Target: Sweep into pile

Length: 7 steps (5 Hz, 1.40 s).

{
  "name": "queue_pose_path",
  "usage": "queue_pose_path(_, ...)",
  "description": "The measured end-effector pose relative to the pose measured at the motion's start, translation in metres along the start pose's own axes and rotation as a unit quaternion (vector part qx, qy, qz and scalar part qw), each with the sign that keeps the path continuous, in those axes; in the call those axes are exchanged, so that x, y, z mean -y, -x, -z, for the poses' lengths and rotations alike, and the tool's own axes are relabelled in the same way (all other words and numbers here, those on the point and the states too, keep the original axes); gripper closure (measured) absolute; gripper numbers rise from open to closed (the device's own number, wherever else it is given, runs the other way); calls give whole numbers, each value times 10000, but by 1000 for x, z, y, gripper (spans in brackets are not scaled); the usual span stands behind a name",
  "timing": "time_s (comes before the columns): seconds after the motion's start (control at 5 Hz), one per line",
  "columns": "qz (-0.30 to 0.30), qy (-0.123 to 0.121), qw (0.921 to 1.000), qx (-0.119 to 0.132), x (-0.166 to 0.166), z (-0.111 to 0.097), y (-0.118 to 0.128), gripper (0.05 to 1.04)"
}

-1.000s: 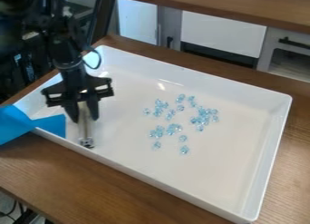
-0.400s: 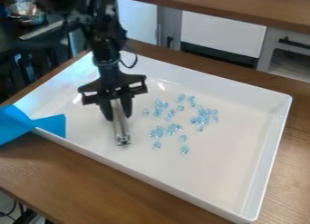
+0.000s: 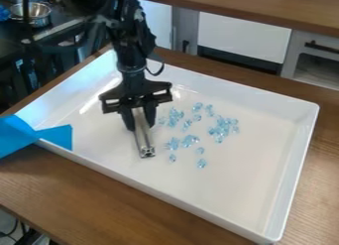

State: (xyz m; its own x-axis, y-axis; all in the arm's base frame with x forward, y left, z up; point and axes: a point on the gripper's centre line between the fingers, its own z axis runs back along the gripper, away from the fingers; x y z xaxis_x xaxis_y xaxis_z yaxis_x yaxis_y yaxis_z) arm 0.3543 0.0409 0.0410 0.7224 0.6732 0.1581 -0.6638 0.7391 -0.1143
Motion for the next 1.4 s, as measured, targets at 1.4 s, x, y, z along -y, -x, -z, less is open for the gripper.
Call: queue_pose_path(1.4,591,444,9971,-198,96,-1,32,707)
